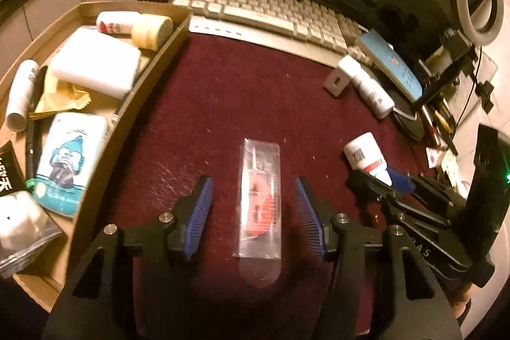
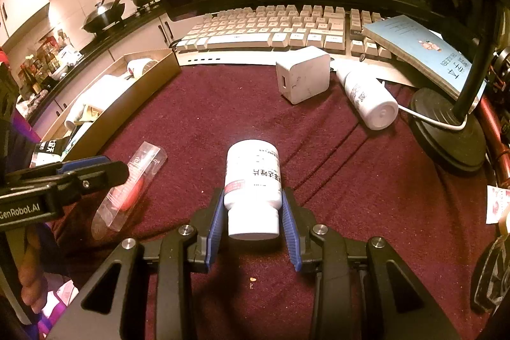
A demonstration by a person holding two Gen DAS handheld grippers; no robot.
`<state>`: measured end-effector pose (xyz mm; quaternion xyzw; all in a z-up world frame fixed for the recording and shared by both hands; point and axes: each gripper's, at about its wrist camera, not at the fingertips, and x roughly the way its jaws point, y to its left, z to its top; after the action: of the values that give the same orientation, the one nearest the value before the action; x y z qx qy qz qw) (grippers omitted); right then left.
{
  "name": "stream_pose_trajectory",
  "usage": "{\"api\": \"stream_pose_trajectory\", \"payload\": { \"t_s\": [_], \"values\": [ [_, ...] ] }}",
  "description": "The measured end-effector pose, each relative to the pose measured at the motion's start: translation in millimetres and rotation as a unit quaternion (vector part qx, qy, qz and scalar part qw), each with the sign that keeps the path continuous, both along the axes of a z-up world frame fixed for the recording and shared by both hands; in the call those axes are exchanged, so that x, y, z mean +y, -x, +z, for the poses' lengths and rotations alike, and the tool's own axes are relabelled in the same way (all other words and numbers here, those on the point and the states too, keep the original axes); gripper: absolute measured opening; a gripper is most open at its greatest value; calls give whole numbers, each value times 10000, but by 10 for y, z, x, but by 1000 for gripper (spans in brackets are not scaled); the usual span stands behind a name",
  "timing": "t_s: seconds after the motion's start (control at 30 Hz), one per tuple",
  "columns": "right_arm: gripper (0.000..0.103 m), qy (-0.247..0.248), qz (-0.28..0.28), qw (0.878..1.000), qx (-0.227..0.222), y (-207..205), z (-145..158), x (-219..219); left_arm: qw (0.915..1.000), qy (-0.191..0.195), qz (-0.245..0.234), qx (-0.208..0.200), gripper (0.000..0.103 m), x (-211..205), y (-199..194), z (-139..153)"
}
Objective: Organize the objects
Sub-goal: 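Grasp the clear plastic packet with the red item using the left gripper, then carry the clear packet with the left gripper while the right carries the pill bottle to the tray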
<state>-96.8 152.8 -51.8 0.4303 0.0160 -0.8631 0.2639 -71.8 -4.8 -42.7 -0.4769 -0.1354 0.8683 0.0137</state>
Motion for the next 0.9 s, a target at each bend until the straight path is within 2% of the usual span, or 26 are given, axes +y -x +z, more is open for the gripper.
{"api": "stream_pose_trajectory", "payload": {
  "t_s": [0.1,0.17,0.2,0.27,0.4,0.53,0.67,0.9],
  "values": [
    [35,15,-2,10000,-6,6,0,3,9993,355,-70,-111,54,110,10,-79],
    [35,12,-3,10000,-1,7,1,3,9986,524,-40,2,53,167,-12,-85],
    [35,16,-3,10000,-2,9,1,6,9987,509,-14,53,51,156,-23,-84],
    [35,38,-8,10000,-11,10,0,10,9975,688,65,150,30,167,-38,-96],
    [35,-38,-137,9999,60,-47,7,12,9953,947,-135,166,28,219,-107,-103],
    [34,177,-148,9997,3,-143,9,26,9973,670,-127,289,27,177,-242,-63],
    [34,299,-155,9994,-79,-207,19,26,9996,186,-77,203,27,85,-324,-38],
    [34,528,77,9985,-87,-330,161,-139,9986,-301,61,435,27,-59,-492,156]
  ]
}}
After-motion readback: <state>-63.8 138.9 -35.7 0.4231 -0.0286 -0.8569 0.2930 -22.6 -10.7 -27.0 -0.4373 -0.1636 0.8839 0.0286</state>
